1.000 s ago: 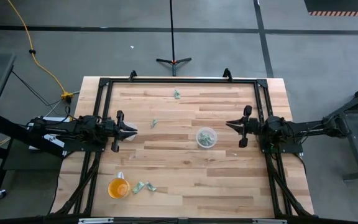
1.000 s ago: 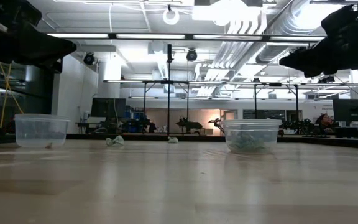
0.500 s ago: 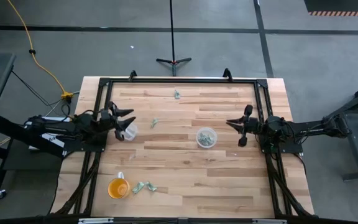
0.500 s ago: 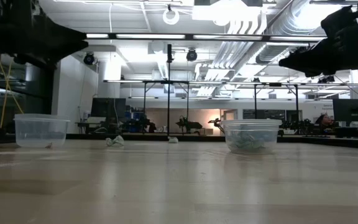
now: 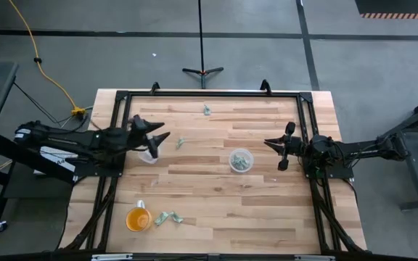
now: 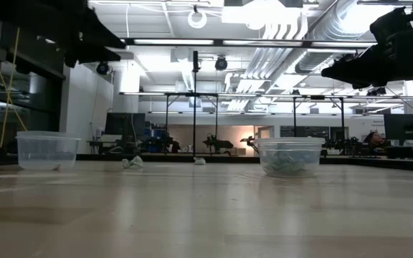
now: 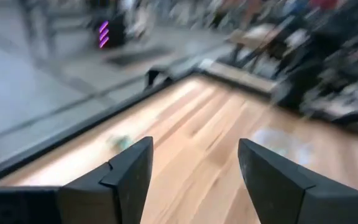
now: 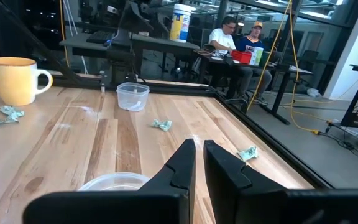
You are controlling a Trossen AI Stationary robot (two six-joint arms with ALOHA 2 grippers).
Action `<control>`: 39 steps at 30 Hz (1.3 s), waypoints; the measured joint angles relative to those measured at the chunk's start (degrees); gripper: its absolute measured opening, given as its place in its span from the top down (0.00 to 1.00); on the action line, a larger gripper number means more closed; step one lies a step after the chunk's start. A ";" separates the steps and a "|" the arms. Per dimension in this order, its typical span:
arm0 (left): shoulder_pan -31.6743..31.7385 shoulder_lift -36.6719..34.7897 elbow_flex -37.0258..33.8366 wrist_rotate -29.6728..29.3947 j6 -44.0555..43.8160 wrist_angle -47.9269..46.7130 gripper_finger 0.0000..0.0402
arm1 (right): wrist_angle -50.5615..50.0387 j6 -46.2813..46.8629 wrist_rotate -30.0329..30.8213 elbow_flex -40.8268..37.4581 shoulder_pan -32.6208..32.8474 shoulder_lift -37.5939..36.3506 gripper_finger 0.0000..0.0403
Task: Pick and place items into bin
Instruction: Put the stevia pack into the right transparent bin
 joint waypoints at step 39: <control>20.43 39.46 17.23 19.98 -18.76 -7.94 0.38 | -2.67 3.65 -0.33 -0.02 0.00 0.02 0.96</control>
